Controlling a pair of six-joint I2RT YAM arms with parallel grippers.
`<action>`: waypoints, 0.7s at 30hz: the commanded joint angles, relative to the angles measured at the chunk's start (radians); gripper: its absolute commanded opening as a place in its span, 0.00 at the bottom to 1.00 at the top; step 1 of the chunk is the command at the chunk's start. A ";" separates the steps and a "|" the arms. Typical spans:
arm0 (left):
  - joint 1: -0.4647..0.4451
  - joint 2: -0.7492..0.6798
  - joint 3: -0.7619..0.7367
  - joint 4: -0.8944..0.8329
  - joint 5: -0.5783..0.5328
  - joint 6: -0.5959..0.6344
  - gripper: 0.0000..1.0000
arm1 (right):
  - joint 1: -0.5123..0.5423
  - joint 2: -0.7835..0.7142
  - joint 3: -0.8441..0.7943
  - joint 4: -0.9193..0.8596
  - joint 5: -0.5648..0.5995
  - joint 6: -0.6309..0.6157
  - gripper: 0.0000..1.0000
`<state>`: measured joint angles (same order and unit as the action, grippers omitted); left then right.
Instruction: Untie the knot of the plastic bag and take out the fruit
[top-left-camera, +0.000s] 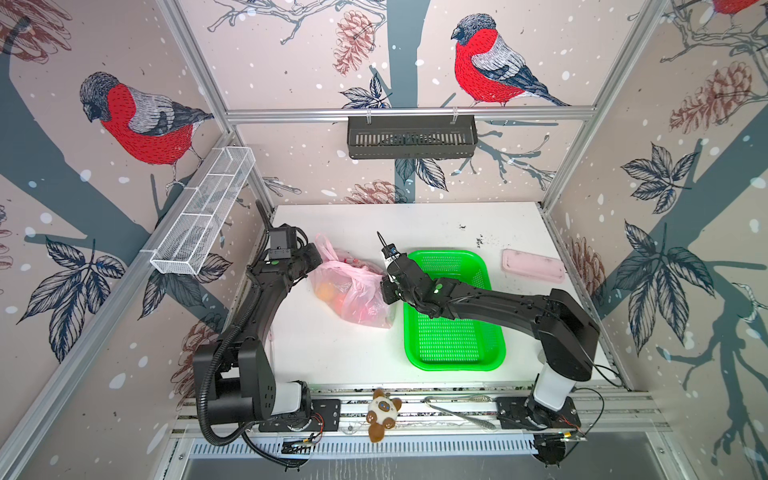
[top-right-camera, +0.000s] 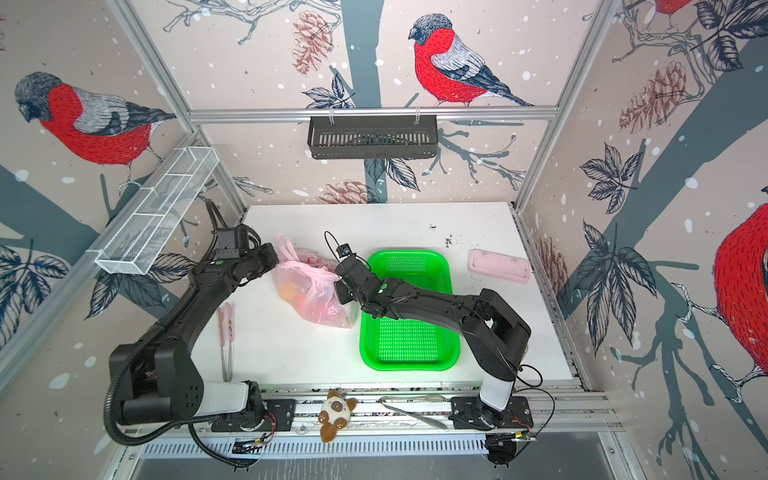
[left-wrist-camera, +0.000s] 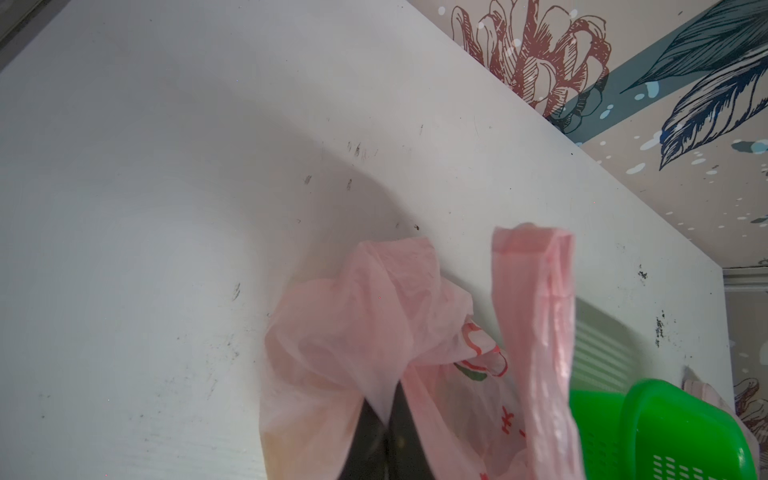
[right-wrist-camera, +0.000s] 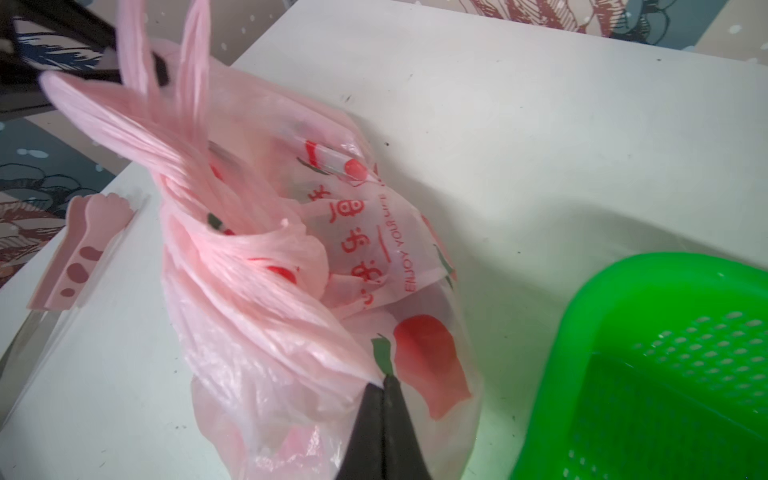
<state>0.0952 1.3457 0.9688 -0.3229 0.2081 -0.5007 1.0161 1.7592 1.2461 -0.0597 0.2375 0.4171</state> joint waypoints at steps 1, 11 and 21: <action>0.047 -0.044 -0.055 0.095 0.075 -0.063 0.02 | 0.002 -0.019 0.015 -0.035 0.069 0.004 0.06; 0.070 -0.125 -0.176 0.266 0.250 -0.163 0.02 | 0.119 -0.026 0.133 -0.118 0.132 -0.124 0.43; 0.070 -0.135 -0.178 0.272 0.269 -0.170 0.02 | 0.170 0.123 0.318 -0.143 0.181 -0.252 0.57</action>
<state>0.1635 1.2209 0.7925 -0.1139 0.4522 -0.6571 1.1877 1.8492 1.5242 -0.1867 0.3740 0.2199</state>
